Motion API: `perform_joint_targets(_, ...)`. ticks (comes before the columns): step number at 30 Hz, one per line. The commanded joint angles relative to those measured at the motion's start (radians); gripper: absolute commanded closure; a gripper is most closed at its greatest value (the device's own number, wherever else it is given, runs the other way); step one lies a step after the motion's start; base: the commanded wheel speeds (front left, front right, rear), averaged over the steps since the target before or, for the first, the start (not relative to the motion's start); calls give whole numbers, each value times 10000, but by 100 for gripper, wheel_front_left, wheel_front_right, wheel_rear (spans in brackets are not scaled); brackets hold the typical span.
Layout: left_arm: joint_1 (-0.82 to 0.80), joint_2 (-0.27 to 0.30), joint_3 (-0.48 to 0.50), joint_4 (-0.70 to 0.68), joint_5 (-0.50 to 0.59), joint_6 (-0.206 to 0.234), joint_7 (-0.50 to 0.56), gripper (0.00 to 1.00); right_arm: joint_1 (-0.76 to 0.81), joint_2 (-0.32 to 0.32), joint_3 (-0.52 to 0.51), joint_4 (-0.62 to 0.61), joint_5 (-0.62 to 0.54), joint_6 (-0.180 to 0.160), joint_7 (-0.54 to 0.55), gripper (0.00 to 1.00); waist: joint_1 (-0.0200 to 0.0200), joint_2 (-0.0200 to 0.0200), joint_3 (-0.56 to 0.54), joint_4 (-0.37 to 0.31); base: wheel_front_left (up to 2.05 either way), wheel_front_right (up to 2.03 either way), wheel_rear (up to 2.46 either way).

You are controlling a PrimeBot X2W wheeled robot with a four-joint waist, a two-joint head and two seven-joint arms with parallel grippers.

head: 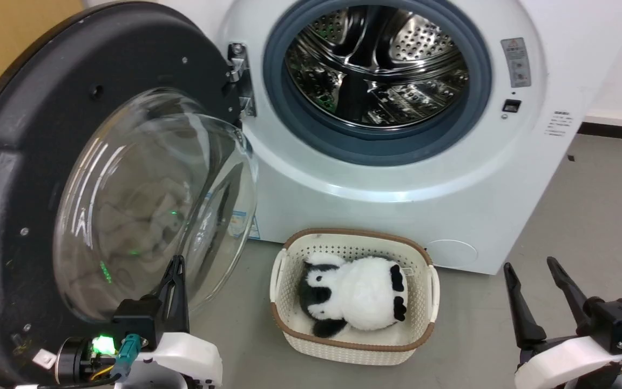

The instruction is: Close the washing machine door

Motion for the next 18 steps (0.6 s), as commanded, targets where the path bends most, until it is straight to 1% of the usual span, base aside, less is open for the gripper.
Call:
perform_joint_targets(1, -104, 7, -27, -8, -82, 99, -107, 100, -12, 10, -84, -25, 109, 2, -105, 0, 1, -1, 15, 112, 0, 0, 0)
perform_joint_targets(4, -138, 7, -44, -129, -179, 121, -170, 100, -25, 10, -146, -37, 161, 2, -167, 0, 1, -1, 49, 281, 0, 0, 0)
perform_joint_targets(8, -295, 8, -30, -510, -342, 12, -254, 100, -46, 11, -267, -50, 224, 3, -251, 0, 1, -1, 116, 561, 0, 0, 0)
perform_joint_targets(18, -1083, 9, 295, -1734, -633, -486, -462, 100, -117, 14, -534, -17, 375, 3, -459, 0, 0, -1, 283, 1358, 0, 0, 0)
